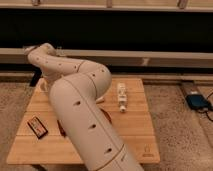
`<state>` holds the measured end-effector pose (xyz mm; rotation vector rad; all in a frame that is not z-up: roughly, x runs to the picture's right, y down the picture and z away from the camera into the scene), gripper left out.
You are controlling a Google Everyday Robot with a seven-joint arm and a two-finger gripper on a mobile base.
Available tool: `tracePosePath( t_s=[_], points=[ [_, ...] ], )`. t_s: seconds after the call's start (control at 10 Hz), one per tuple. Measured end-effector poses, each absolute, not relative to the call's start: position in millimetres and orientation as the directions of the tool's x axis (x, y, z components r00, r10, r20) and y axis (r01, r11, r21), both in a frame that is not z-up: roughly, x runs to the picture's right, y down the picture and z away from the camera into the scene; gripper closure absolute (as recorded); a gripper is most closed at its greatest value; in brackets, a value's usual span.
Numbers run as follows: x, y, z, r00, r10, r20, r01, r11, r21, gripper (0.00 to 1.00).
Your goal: Place the ceramic cup in the ceramic bowl
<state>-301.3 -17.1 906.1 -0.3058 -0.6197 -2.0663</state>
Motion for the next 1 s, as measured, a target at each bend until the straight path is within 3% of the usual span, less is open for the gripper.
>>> tracePosePath(
  t_s=[0.7,0.9,1.0],
  points=[
    [-280.3,7.3,884.4,-0.542,-0.712,0.447,0.83,-0.371,0.417,0.91],
    [-262.8,10.8,868.3,-0.534,-0.714,0.452,0.822,-0.313,0.476,1.0],
    [-250.8,11.3,859.5,-0.527,-0.717,0.456,0.818,-0.284,0.5,1.0]
  ],
)
